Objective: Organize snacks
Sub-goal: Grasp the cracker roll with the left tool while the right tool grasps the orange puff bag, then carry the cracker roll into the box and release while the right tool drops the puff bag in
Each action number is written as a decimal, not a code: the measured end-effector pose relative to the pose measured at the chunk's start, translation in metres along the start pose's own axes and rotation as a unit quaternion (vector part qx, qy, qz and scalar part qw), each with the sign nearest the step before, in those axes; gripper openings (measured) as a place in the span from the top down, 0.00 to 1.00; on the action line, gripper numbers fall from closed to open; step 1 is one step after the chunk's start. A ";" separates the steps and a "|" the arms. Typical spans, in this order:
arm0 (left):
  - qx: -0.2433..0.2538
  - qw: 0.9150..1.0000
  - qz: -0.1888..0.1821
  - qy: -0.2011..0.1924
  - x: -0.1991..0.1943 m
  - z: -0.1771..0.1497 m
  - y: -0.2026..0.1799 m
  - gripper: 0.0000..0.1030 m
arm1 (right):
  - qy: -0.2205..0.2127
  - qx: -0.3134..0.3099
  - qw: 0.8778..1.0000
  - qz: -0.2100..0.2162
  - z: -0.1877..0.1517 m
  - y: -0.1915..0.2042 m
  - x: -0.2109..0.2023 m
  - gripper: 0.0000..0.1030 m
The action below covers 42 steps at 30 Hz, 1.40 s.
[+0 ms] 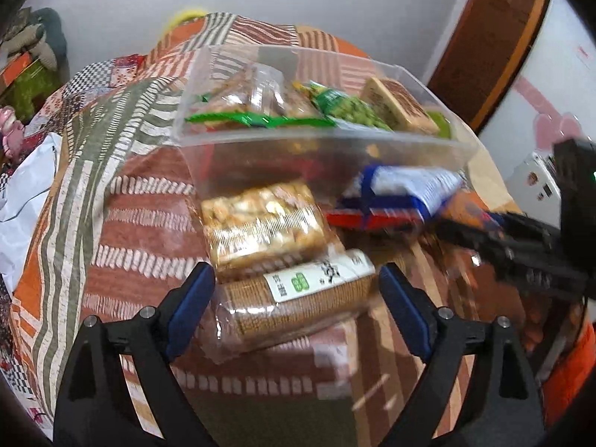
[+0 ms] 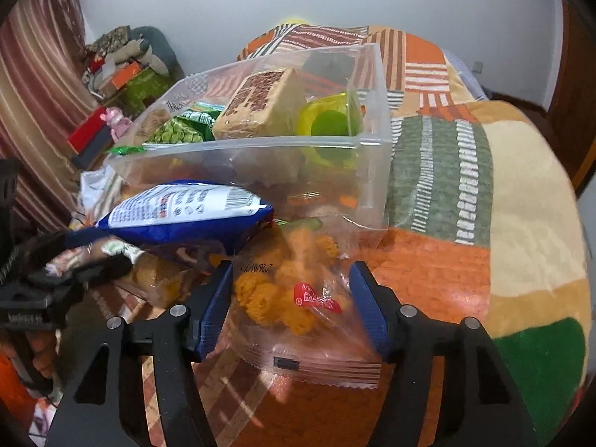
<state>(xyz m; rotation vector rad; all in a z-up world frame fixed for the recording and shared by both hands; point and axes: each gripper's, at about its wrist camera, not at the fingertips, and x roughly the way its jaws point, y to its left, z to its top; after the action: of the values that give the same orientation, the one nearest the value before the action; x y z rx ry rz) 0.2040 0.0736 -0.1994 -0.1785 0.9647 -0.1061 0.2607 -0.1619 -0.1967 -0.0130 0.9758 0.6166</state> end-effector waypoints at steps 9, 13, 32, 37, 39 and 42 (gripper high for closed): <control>0.033 0.999 -0.034 0.018 -0.021 -0.037 -0.033 0.13 | -0.007 -0.005 1.000 -0.010 -0.019 -0.009 -0.024 0.47; 0.048 0.997 -0.053 0.022 -0.032 -0.047 -0.049 0.13 | -0.003 -0.011 1.000 -0.016 -0.035 -0.015 -0.040 0.47; 0.044 0.999 -0.018 0.022 0.015 -0.028 -0.052 0.49 | 0.008 -0.006 1.000 0.008 -0.060 -0.008 -0.054 0.41; 0.055 0.998 0.006 0.007 -0.002 -0.045 -0.055 0.64 | 0.001 -0.003 1.000 0.003 -0.064 -0.008 -0.055 0.45; 0.043 0.999 0.001 0.006 -0.009 -0.050 -0.054 0.64 | -0.005 0.003 1.000 0.003 -0.065 -0.009 -0.058 0.47; 0.036 0.999 0.009 -0.006 -0.020 -0.052 -0.052 0.64 | -0.015 0.008 1.000 0.004 -0.062 -0.010 -0.063 0.48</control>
<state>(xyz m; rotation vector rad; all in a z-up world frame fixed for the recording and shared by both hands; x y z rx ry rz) 0.1487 0.0208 -0.2020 -0.1039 0.9489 -0.1226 0.1926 -0.2178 -0.1864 0.0145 0.9526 0.6157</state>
